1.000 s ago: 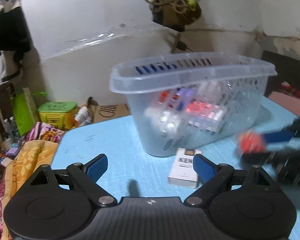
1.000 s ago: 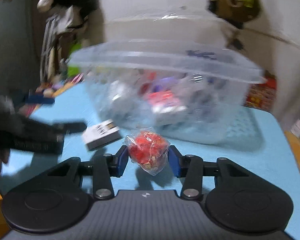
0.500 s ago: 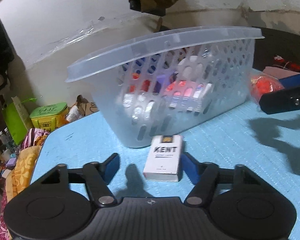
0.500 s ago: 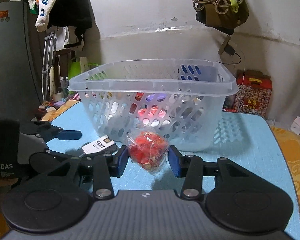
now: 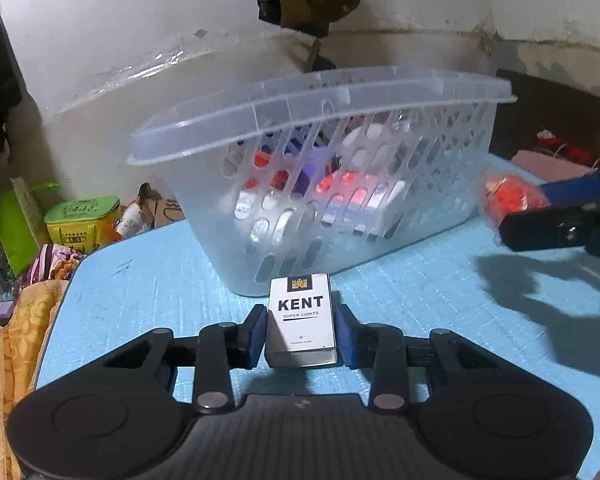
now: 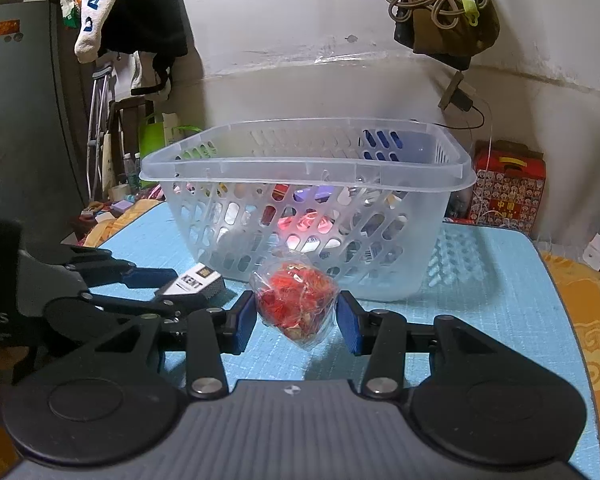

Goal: Organize objects
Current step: 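Grasp the red candy bag with the right tool while the left grasps the KENT pack, then lift both items over the basket and open both tools to release them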

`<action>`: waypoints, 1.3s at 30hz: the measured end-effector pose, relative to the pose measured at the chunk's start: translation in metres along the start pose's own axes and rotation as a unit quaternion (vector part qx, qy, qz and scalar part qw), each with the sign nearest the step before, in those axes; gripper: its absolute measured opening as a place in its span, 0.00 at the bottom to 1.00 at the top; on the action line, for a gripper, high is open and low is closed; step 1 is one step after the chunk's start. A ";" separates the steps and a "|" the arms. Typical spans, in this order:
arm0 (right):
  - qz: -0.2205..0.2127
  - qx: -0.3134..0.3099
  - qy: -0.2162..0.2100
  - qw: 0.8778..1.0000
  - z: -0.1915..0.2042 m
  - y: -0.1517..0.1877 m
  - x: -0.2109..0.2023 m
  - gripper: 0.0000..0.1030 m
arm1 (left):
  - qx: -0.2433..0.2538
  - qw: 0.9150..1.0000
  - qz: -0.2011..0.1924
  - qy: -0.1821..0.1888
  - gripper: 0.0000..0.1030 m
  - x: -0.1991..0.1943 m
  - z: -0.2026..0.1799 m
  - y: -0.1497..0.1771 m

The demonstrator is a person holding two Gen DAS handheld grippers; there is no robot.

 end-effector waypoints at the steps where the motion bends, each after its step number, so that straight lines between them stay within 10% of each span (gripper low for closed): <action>1: -0.001 0.000 0.000 1.000 0.000 0.000 -0.001 0.46 | 0.000 1.000 -0.007 0.003 0.40 -0.004 0.000 0.000; 29: -0.101 0.011 0.005 0.995 -0.009 0.001 -0.065 0.46 | 0.000 0.989 -0.146 0.011 0.40 -0.083 -0.002 -0.019; 39: -0.156 -0.029 0.006 0.987 0.009 -0.062 -0.056 0.46 | -0.050 0.983 -0.179 0.001 0.40 -0.098 0.035 -0.069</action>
Point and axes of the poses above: each gripper's, at about its wrist camera, not at the fingertips, and x roughly the way its jaws point, z to its left, y to its underside, the point moved 2 cm from there along x, roughly the way its jaws point, and after that the axes turned 10 degrees about x, right-handed, at the moved point
